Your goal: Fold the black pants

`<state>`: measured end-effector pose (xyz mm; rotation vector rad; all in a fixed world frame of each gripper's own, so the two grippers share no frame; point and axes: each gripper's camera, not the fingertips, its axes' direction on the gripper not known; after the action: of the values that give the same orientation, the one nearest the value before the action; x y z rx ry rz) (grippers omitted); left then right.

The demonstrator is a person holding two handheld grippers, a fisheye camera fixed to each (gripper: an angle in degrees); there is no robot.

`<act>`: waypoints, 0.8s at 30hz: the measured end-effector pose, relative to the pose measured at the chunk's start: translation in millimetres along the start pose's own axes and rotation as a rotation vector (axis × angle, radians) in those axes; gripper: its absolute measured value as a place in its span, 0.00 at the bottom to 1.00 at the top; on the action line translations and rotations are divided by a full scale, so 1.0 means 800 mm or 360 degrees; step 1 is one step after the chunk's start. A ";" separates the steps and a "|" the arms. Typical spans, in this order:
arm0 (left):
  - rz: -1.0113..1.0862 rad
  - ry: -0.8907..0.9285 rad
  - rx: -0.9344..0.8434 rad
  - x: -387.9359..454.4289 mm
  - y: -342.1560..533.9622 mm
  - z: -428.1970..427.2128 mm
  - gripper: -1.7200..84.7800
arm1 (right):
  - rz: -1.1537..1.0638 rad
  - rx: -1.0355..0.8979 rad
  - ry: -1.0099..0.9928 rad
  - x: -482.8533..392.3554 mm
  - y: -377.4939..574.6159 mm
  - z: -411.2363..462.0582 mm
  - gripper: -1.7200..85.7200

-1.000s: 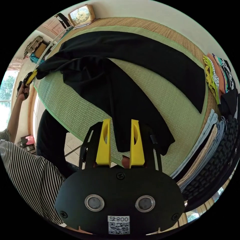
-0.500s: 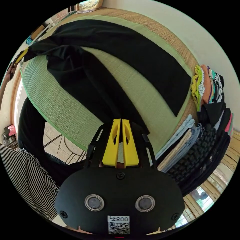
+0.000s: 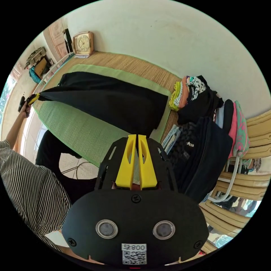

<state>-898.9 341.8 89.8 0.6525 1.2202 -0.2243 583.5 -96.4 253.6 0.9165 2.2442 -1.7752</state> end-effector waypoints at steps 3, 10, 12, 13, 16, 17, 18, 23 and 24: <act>-0.0186 -0.0074 -0.0144 -0.059 0.027 0.030 0.05 | 0.0092 -0.0247 -0.0134 0.014 0.041 0.083 0.03; -0.0332 -0.0141 -0.0205 -0.118 0.052 0.061 0.05 | 0.0223 -0.0549 -0.0310 0.056 0.101 0.183 0.03; -0.0306 -0.0220 -0.0230 -0.124 0.049 0.067 0.05 | 0.0226 -0.0536 -0.0316 0.067 0.107 0.185 0.03; -0.0303 -0.0235 -0.0228 -0.126 0.049 0.069 0.05 | 0.0226 -0.0540 -0.0325 0.074 0.111 0.187 0.03; -0.0304 -0.0249 -0.0199 -0.137 0.050 0.073 0.04 | 0.0201 -0.0541 -0.0308 0.087 0.119 0.191 0.04; -0.0298 -0.0261 -0.0178 -0.142 0.052 0.074 0.04 | 0.0195 -0.0545 -0.0302 0.089 0.121 0.193 0.04; -0.0308 -0.0274 -0.0162 -0.148 0.055 0.075 0.04 | 0.0189 -0.0569 -0.0296 0.094 0.125 0.199 0.04; -0.0334 -0.0273 -0.0103 -0.173 0.078 0.077 0.02 | 0.0282 -0.0566 -0.0336 0.123 0.147 0.216 0.05; -0.0317 -0.0244 -0.0093 -0.176 0.083 0.079 0.02 | 0.0308 -0.0545 -0.0358 0.132 0.152 0.216 0.06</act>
<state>-864.8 333.4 254.3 0.4548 1.1393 -0.3965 519.5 -201.4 51.9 0.7883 2.1407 -1.2888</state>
